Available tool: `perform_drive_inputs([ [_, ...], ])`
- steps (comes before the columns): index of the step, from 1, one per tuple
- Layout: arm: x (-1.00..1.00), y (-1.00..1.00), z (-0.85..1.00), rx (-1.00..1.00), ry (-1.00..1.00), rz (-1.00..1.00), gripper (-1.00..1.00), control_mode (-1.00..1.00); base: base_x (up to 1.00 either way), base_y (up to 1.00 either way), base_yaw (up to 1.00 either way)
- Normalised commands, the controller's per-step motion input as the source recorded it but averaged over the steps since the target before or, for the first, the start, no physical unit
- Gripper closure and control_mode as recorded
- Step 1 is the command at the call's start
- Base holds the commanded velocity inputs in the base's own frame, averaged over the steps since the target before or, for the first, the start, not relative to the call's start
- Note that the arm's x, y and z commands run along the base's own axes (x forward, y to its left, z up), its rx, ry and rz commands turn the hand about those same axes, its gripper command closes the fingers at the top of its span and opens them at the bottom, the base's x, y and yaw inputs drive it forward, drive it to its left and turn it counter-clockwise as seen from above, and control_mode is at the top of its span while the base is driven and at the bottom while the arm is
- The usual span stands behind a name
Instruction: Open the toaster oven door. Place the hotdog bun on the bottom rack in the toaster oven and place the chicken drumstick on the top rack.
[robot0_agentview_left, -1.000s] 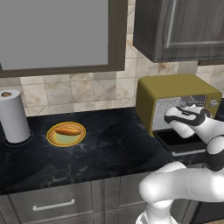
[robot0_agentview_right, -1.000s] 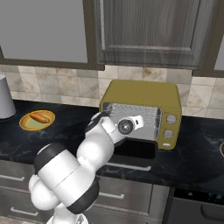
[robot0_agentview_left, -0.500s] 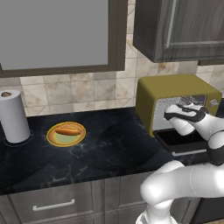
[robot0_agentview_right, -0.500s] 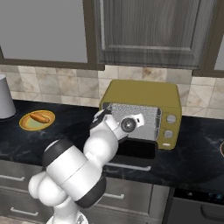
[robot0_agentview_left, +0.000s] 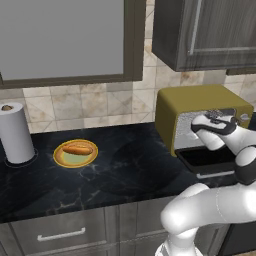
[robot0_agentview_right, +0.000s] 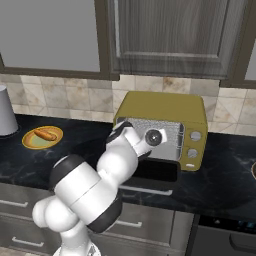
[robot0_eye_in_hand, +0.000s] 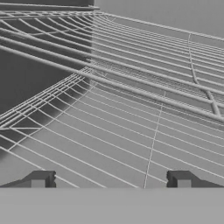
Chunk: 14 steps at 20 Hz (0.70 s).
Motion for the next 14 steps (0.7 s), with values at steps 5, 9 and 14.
perform_drive_inputs([
  [5,0.00,0.10,-0.36,0.04,0.11,0.05,-1.00,-1.00,0.00,0.00,0.00],
  [9,-0.08,0.10,-0.50,0.02,0.15,0.06,-1.00,-1.00,0.00,0.00,0.00],
  [14,-0.10,0.08,-0.51,0.01,0.18,0.06,-1.00,-1.00,0.00,0.00,0.00],
])
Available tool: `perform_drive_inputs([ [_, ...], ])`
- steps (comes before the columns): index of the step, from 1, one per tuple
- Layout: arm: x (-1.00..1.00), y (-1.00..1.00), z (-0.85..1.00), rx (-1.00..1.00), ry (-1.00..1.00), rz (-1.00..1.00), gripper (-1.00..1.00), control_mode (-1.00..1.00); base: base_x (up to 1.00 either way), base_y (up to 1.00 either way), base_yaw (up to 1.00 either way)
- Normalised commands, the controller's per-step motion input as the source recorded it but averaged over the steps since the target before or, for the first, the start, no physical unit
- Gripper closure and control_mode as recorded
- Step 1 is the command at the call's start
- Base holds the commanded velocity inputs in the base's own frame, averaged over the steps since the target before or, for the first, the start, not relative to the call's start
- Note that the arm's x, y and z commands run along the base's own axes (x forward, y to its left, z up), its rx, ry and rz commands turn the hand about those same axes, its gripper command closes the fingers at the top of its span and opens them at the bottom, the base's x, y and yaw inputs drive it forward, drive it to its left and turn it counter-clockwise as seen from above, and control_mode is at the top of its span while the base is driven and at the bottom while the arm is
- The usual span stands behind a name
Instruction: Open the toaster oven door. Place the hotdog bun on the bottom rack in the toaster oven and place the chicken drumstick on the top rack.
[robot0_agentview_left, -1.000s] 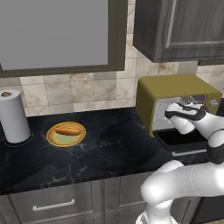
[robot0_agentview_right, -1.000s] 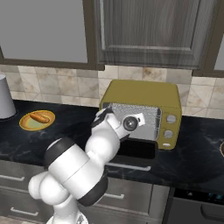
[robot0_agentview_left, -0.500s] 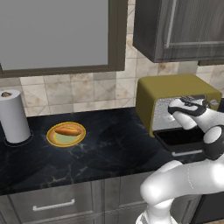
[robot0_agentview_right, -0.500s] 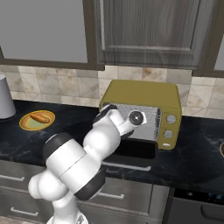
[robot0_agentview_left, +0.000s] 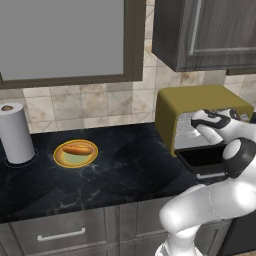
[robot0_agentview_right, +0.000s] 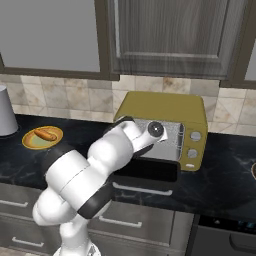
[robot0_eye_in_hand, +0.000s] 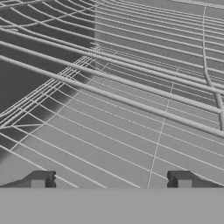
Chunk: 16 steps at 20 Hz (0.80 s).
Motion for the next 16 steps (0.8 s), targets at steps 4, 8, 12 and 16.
perform_drive_inputs([
  [4,-0.29,0.07,-0.60,0.00,0.17,0.06,-1.00,-1.00,0.00,0.00,0.00],
  [8,-0.34,0.03,-0.60,0.00,0.17,0.07,-1.00,-1.00,0.00,0.00,0.00],
  [12,-0.42,0.06,-0.60,0.00,0.14,0.07,-1.00,-1.00,0.00,0.00,0.00],
  [16,-0.53,0.05,-0.64,0.00,0.07,0.07,-1.00,-1.00,0.00,0.00,0.00],
])
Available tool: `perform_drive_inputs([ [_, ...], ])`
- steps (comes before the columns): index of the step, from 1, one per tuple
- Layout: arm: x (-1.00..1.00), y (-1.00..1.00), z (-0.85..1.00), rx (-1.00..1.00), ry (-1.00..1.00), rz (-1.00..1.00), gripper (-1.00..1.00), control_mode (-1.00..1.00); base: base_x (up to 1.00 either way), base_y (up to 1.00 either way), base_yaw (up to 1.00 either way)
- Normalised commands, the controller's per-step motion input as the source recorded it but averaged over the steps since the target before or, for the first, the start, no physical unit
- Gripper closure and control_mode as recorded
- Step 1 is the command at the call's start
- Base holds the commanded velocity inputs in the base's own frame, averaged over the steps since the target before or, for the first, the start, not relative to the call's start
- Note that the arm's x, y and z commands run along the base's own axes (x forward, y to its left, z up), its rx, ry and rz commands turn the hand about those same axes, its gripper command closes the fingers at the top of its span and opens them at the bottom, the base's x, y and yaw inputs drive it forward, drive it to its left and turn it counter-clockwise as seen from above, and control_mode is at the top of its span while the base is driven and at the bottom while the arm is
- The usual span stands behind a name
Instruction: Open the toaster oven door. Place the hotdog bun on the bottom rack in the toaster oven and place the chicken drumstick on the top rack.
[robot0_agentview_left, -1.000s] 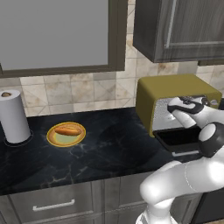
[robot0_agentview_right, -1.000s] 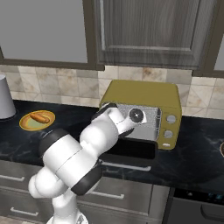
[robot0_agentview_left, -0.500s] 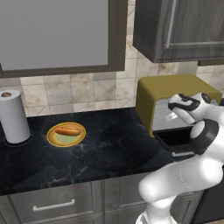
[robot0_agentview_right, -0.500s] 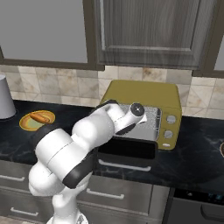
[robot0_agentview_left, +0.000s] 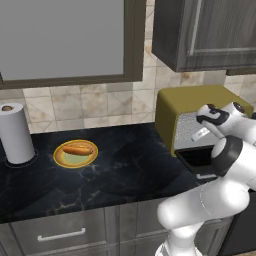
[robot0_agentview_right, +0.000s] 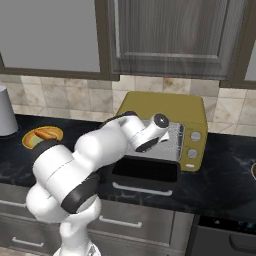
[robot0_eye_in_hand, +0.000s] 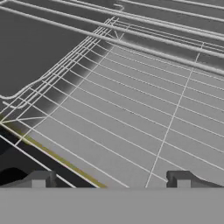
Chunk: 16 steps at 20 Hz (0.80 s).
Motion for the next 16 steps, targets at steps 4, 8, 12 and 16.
perform_drive_inputs([
  [4,-0.59,0.08,-0.68,0.00,0.02,0.05,-1.00,-1.00,0.00,0.00,0.00],
  [8,-0.64,0.11,-0.66,0.00,0.01,0.03,-1.00,-1.00,0.00,0.00,0.00],
  [12,-0.67,0.14,-0.64,0.00,0.05,0.01,-1.00,-1.00,0.00,0.00,0.00],
  [16,-0.67,0.19,-0.62,-0.01,0.11,0.00,-1.00,-1.00,0.00,0.00,0.00],
])
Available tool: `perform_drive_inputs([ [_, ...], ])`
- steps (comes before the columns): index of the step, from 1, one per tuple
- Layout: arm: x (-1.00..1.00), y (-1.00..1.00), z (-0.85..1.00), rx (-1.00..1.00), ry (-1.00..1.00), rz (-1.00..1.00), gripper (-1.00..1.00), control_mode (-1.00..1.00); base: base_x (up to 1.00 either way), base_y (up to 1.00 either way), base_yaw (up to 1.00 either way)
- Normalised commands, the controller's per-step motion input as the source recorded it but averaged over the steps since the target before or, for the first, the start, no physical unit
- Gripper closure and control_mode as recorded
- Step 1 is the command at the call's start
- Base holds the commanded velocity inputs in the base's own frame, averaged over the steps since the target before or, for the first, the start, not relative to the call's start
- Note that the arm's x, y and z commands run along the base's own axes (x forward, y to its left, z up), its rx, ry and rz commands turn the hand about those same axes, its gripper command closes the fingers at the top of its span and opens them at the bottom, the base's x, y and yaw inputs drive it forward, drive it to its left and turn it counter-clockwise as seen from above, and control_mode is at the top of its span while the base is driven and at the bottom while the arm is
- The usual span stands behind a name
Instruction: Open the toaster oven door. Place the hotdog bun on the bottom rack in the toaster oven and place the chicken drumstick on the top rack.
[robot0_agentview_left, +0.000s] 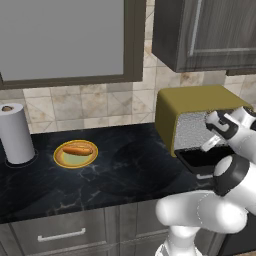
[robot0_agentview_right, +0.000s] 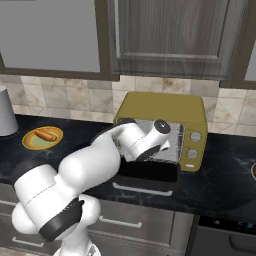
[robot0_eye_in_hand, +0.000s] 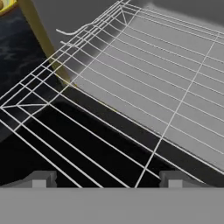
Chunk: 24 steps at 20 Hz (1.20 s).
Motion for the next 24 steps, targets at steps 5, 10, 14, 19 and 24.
perform_drive_inputs([
  [5,-0.69,0.22,-0.64,-0.02,0.11,0.00,-1.00,-1.00,0.00,0.00,0.00],
  [10,-0.72,0.22,-0.69,-0.04,0.09,0.00,-1.00,-1.00,0.00,0.00,0.00],
  [14,-0.72,0.20,-0.72,-0.05,0.13,0.00,-1.00,-1.00,0.00,0.00,0.00],
  [19,-0.55,0.14,-0.28,-0.01,0.08,0.00,-1.00,-1.00,0.00,0.00,0.00],
  [24,-0.41,0.14,0.76,0.03,0.00,0.00,-1.00,-1.00,0.00,0.00,0.00],
])
